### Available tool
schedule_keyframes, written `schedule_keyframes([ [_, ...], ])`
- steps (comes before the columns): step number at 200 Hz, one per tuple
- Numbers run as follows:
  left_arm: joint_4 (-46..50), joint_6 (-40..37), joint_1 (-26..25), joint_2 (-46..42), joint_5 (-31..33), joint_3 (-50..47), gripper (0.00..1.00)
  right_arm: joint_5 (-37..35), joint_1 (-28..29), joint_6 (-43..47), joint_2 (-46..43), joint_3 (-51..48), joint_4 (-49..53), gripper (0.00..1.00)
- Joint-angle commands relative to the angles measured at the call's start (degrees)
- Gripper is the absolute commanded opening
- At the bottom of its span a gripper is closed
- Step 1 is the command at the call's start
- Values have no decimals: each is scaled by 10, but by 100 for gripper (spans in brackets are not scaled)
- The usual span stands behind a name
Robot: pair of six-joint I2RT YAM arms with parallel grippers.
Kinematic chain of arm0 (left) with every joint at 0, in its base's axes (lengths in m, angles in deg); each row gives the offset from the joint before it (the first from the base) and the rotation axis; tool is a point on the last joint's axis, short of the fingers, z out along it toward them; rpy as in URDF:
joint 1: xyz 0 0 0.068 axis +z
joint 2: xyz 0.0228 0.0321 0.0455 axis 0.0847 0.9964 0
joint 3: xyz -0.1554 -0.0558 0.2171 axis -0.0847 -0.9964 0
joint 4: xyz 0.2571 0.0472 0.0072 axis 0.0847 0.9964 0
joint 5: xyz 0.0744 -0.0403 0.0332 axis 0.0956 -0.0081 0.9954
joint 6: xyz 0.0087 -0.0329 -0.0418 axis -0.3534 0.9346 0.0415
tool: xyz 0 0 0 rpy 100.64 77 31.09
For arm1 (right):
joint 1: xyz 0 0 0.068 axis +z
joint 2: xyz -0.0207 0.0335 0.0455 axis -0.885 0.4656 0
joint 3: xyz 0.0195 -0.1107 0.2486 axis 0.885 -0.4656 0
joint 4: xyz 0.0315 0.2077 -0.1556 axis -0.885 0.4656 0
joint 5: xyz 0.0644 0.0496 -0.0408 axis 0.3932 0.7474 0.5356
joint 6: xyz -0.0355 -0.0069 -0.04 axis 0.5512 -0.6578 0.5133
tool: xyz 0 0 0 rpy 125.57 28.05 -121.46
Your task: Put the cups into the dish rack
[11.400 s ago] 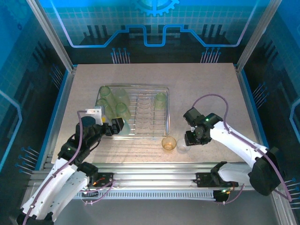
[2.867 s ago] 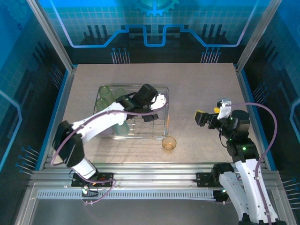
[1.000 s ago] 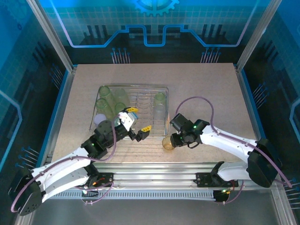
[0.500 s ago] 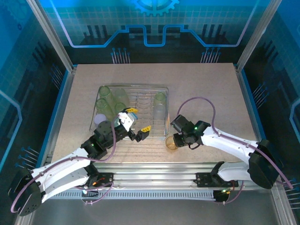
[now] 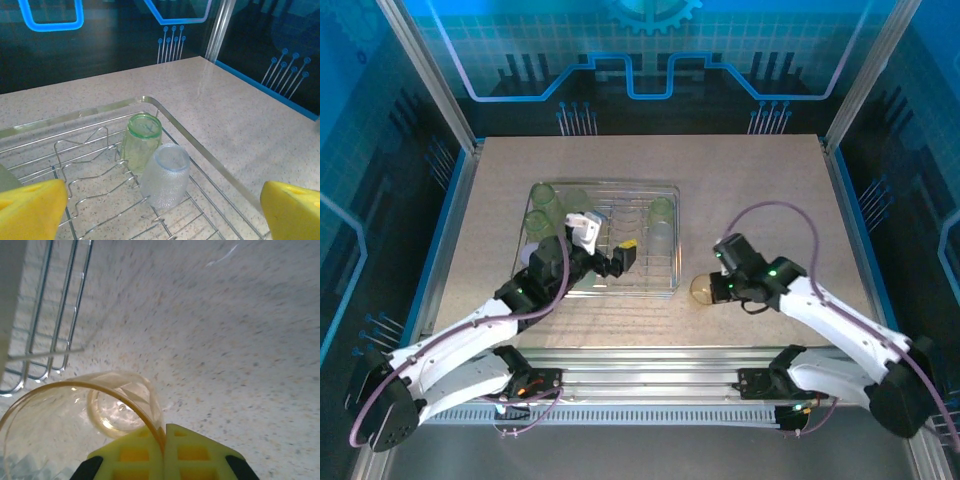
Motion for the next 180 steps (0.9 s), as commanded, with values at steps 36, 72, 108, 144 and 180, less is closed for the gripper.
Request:
schedule_keyframes([
  [36, 32, 72, 9, 45, -214, 73, 99, 114, -171, 101, -143, 27, 12, 0],
  [72, -13, 118, 10, 87, -386, 124, 99, 275, -217, 145, -194, 44, -78, 0],
  [108, -84, 182, 7, 134, -518, 165, 99, 375, -221, 122, -259, 13, -250, 0],
  [144, -120, 203, -4, 144, -537, 170, 99, 431, -222, 86, -287, -17, -376, 0],
  [180, -189, 248, -4, 150, -565, 163, 99, 469, -222, 62, -272, -23, -435, 0],
])
